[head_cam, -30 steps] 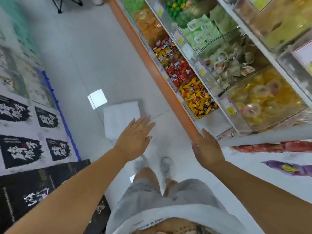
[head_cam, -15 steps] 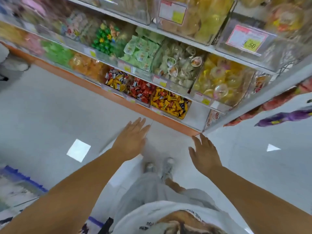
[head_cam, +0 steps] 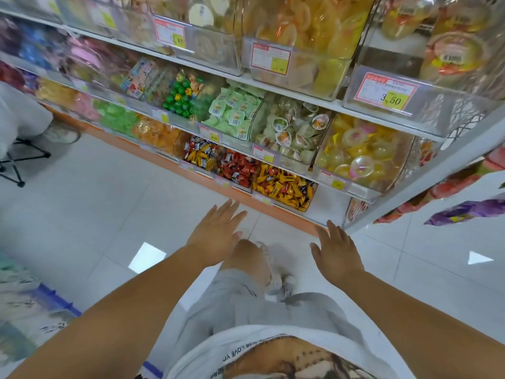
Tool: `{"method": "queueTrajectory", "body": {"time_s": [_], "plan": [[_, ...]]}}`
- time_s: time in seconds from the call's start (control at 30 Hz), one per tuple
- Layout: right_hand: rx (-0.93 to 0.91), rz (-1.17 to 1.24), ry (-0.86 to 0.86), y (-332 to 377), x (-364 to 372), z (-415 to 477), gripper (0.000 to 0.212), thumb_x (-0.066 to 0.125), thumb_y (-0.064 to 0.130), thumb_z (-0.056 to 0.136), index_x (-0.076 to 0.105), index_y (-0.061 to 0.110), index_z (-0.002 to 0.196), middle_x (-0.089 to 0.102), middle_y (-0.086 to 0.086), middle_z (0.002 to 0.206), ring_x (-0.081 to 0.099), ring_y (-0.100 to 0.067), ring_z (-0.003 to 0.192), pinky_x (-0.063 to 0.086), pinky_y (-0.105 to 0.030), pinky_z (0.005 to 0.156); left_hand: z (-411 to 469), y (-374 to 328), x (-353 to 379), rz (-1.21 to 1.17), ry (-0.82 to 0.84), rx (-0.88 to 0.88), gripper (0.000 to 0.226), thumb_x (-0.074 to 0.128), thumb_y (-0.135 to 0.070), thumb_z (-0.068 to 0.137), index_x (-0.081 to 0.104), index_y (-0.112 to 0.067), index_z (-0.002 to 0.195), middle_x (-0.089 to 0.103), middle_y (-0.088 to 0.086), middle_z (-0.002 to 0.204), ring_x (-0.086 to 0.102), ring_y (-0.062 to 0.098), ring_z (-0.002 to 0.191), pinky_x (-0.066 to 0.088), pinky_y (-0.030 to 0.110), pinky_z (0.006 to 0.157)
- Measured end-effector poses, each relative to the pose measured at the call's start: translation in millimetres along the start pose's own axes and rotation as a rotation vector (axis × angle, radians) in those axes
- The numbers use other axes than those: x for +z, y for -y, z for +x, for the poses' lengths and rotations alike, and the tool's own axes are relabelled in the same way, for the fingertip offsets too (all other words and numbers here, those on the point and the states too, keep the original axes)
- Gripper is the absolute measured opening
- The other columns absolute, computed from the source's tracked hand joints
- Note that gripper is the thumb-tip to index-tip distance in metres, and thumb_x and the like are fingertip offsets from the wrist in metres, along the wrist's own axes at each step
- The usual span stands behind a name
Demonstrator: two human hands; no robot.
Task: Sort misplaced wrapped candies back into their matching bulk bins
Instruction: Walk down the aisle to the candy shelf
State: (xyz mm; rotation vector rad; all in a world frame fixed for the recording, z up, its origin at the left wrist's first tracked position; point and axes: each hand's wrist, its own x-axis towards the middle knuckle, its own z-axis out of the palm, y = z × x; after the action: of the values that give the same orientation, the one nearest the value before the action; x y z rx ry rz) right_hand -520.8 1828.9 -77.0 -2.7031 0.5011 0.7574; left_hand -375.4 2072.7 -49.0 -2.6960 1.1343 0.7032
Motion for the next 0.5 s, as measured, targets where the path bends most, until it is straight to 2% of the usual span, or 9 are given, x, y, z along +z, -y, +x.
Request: {"method": "queueTrajectory", "body": {"time_s": [0.23,0.4,0.5], "plan": [[0.026,0.033,-0.003,14,-3,13,0.052,0.028,0.039,0.103,0.020,0.020,0.150,0.011,-0.009,0.159,0.016,-0.031,0.146,0.021,-0.041,0.116,13,22,3,0.009,0.011,0.012,0.055,0.028,-0.033,0.103,0.011,-0.023,0.154,-0.002,0.001,0.162,-0.008,0.017,0.149,-0.001,0.039,0.121],[0.067,0.074,-0.020,41,-3,35,0.052,0.028,0.040,0.102,0.021,0.020,0.150,0.011,-0.010,0.159,0.016,-0.033,0.145,0.020,-0.044,0.117,26,59,-7,0.061,0.042,0.075,0.055,0.019,-0.036,0.103,0.007,-0.022,0.154,-0.008,0.003,0.162,-0.010,0.018,0.148,-0.012,0.034,0.116],[0.114,0.102,-0.031,70,2,53,0.053,0.026,0.040,0.103,0.019,0.021,0.151,0.010,-0.010,0.160,0.015,-0.032,0.146,0.019,-0.043,0.117,39,93,-6,0.091,0.061,0.099,0.054,0.020,-0.036,0.104,0.006,-0.022,0.154,-0.010,0.002,0.162,-0.012,0.018,0.148,-0.011,0.035,0.117]]}}
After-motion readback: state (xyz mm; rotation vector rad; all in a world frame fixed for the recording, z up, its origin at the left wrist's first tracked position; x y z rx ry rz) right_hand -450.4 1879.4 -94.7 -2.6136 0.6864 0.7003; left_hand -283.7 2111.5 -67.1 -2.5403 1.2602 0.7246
